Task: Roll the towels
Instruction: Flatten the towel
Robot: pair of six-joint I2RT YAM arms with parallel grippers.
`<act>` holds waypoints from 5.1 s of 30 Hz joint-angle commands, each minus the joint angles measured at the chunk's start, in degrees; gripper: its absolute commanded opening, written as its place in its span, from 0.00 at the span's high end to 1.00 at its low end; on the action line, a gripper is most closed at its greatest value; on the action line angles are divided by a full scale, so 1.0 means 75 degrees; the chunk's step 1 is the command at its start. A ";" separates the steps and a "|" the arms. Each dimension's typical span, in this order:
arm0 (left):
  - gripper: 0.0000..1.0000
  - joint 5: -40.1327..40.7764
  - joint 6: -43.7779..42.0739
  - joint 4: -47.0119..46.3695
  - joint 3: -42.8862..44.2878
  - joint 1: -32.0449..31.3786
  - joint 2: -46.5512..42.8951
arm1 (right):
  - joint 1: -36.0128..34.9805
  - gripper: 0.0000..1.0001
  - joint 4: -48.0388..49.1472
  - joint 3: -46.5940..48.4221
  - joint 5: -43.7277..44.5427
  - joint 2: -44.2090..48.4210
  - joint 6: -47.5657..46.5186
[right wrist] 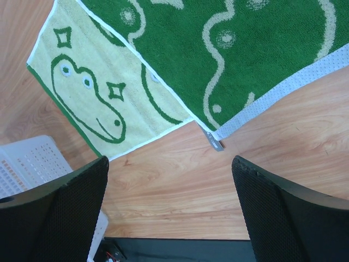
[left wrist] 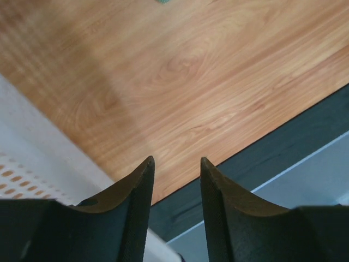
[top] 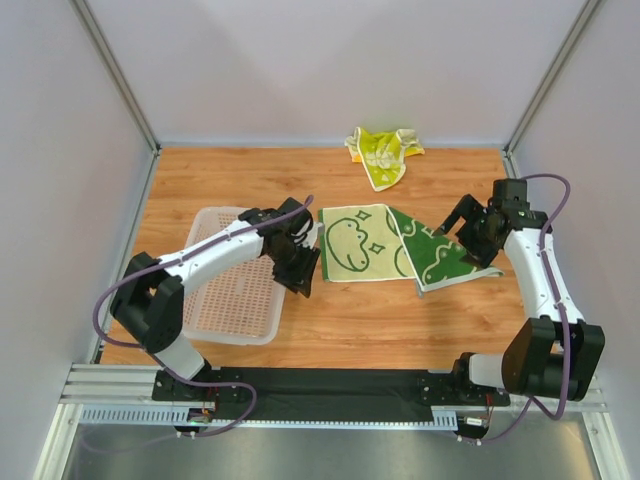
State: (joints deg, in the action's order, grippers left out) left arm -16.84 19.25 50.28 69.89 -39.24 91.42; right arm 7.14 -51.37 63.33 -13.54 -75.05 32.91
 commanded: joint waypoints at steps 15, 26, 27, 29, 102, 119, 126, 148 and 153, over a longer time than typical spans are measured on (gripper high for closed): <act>0.54 0.1449 -0.0562 0.0351 -0.1150 0.2537 -0.0939 | -0.0084 0.05 -0.0134 0.0497 0.0012 -0.0318 -0.0438; 0.32 0.0841 0.0117 -0.0165 0.0418 0.0687 0.0440 | -0.1677 0.06 -0.0510 0.0087 0.1676 -0.0857 -0.0579; 0.30 0.0781 0.0164 -0.0212 0.0548 0.0604 0.0606 | -0.1782 0.06 -0.0509 0.0087 0.1734 -0.0915 -0.0614; 0.29 0.0699 0.0200 -0.0399 0.0934 0.0406 0.1133 | -0.1888 0.06 -0.0544 0.0122 0.2049 -0.1056 -0.0731; 1.00 0.2585 0.0129 -0.0540 0.0900 0.0346 0.3116 | -0.3693 0.52 -0.0146 0.0169 0.1970 -0.3364 -0.1552; 1.00 0.2667 0.0082 -0.0517 0.0689 0.0416 0.2940 | -0.3998 0.98 0.0218 -0.0371 0.1583 -0.3494 -0.1270; 1.00 0.2714 0.0094 -0.0447 0.0573 0.0428 0.2823 | -0.3905 1.00 -0.0952 0.0950 0.1454 -0.3084 -0.1539; 1.00 0.2785 0.0270 0.0022 0.0362 0.0439 0.2261 | -0.1022 1.00 -0.2291 0.5665 0.1947 -0.5790 -0.1739; 1.00 0.2773 0.0258 0.0069 0.0350 0.0428 0.2225 | -0.0425 0.97 -0.2302 0.6016 0.1595 -0.6270 -0.1832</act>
State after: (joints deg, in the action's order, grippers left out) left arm 2.68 21.61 48.66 73.17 -36.27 109.30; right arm 2.92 -67.72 105.25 0.67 -119.90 20.49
